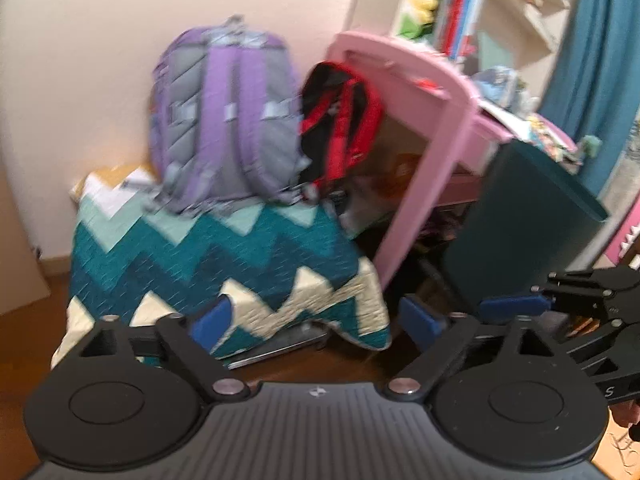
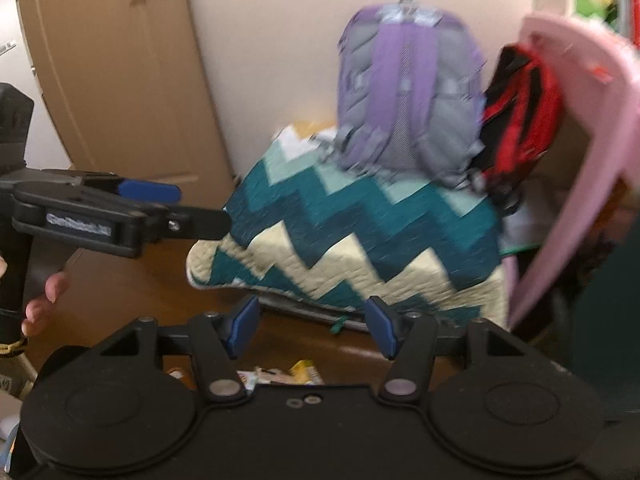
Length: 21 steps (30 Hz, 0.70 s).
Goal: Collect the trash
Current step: 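Move both tools back down to the trash pile under the bench, then grasp slim tube with left gripper while right gripper grasps yellow juice carton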
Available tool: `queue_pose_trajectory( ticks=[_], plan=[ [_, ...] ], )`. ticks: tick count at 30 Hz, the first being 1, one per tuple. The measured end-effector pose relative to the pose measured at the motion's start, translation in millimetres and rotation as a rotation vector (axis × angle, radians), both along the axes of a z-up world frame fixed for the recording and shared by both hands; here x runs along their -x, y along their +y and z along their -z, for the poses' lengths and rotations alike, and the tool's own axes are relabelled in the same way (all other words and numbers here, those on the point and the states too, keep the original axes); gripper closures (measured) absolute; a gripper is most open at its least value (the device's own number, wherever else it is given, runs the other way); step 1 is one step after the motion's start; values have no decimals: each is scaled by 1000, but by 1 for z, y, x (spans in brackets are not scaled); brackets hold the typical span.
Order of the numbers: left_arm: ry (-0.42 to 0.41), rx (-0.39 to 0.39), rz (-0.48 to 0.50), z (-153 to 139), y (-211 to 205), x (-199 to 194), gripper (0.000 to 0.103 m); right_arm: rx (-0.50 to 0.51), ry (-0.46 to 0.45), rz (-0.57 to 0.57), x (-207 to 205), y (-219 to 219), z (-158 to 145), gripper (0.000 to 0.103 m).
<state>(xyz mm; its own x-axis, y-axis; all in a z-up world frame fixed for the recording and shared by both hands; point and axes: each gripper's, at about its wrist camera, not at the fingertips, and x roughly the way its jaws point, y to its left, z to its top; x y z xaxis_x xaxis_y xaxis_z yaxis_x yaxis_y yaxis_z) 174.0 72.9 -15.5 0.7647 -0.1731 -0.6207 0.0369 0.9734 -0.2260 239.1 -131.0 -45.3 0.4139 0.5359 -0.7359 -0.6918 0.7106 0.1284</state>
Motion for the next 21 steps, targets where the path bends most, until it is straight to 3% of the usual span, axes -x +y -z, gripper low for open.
queue_pose_trajectory(
  ticks=[9, 21],
  plan=[
    [87, 7, -67, 98, 77, -21, 1, 62, 111, -22, -40, 63, 119, 44],
    [316, -69, 20, 254, 136, -66, 1, 202, 283, -4, -99, 114, 289, 44]
  ],
)
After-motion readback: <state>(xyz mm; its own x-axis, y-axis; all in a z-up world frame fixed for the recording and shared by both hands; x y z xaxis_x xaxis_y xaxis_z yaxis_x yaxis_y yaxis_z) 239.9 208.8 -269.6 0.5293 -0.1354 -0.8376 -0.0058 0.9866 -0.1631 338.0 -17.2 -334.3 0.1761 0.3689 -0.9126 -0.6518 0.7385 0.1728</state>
